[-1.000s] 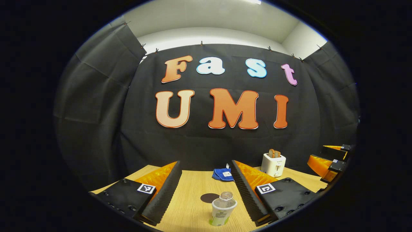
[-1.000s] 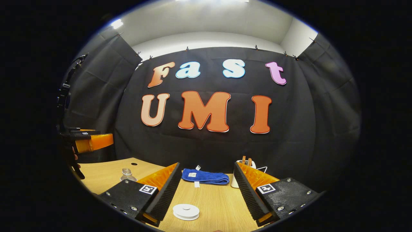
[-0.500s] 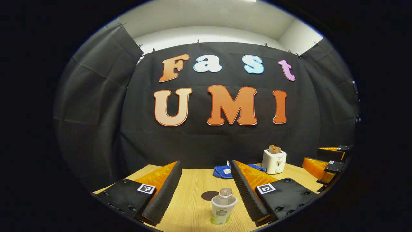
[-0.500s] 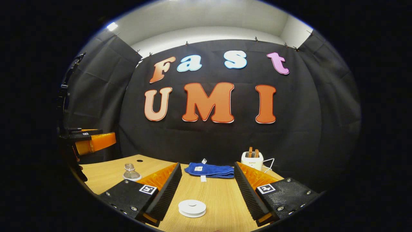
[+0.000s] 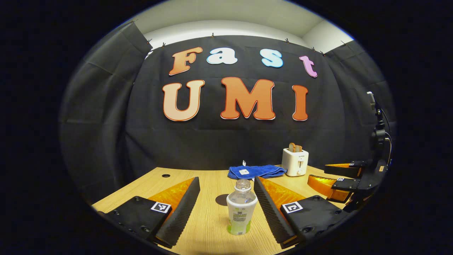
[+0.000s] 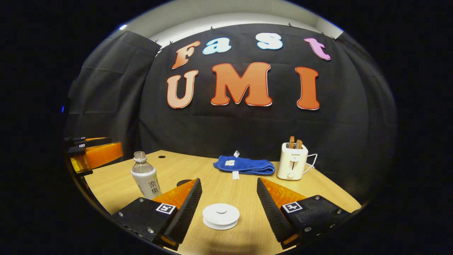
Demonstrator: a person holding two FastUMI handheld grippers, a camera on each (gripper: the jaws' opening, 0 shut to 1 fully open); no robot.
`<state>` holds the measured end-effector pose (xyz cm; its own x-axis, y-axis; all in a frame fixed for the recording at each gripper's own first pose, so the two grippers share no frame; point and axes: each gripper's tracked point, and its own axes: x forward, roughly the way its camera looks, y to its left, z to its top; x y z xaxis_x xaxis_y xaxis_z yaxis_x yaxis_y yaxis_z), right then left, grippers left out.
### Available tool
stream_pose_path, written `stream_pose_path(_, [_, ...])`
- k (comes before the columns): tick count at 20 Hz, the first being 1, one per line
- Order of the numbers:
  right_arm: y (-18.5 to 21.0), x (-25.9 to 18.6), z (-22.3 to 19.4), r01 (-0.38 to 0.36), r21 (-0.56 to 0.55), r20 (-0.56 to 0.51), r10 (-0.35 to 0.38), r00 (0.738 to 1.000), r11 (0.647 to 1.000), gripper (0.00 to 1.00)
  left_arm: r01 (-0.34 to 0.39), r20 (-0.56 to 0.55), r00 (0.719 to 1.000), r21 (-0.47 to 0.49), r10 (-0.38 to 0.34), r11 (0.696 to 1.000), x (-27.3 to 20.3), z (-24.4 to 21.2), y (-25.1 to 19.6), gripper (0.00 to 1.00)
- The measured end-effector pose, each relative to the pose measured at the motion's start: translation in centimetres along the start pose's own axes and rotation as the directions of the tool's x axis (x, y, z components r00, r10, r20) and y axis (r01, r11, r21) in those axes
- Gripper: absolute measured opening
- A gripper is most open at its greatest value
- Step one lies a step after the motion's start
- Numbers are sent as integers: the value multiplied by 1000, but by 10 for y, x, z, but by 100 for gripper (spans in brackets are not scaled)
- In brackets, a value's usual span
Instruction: Open the teacup lid with one hand, grasp the water bottle and pour water into the teacup with the other hand; after pouring, place the water bottle on the coaster and then close the teacup lid.
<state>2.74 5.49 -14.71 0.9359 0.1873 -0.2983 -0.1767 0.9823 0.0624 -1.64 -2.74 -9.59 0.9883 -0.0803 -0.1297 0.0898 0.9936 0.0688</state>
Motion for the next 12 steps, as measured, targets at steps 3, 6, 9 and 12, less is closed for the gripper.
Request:
stream_pose_path(3, [7,15,-22,-23,-6,-58,23,998,1000,88,-8,5,1000,14,8,1000,-3,-7,1,98])
stream_pose_path(6, [9,30,-48,-26,-3,-125,26,992,1000,84,-10,1,1000,21,10,1000,-5,-14,3,98])
stream_pose_path(9, [12,40,-66,-34,-3,-174,32,984,999,76,-15,-17,1000,36,16,999,-4,-23,7,98])
stream_pose_path(12, [11,47,-74,-33,-15,-198,30,980,999,65,-28,-32,999,42,29,999,-4,-30,12,98])
